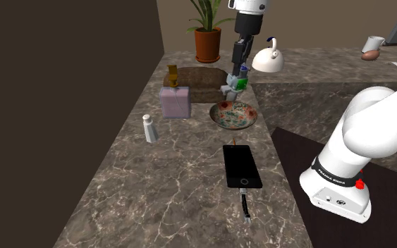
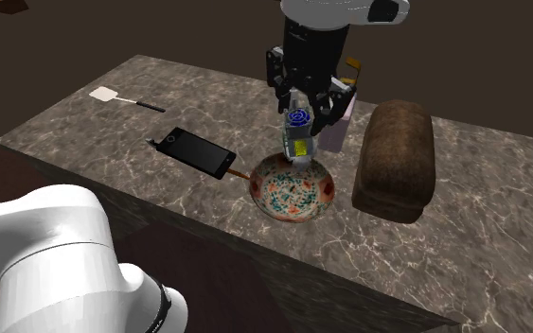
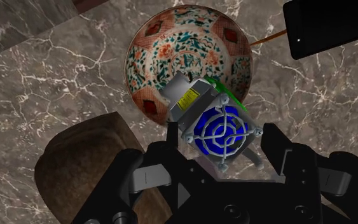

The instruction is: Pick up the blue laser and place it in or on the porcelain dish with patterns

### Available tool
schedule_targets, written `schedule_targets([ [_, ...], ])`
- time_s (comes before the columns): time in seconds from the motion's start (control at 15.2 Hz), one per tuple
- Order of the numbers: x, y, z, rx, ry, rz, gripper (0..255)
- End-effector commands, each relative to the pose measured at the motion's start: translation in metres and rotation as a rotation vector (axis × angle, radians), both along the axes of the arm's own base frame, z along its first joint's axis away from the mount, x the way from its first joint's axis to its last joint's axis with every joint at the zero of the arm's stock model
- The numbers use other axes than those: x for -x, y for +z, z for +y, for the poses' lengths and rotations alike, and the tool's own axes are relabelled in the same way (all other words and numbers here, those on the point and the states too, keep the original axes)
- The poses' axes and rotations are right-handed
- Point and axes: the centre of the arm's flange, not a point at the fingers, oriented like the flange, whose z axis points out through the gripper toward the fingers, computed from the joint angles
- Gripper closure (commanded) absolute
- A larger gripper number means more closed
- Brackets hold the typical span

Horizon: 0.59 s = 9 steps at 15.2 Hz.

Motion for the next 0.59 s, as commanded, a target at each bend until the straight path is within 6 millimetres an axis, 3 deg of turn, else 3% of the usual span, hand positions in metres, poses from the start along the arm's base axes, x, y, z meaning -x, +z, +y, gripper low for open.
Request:
schedule_targets([
  [0.0,0.000,-0.011,0.001,0.000,0.000,-0.001,255],
  [0.53,0.000,-0.054,0.001,0.000,0.000,-0.001,255],
])
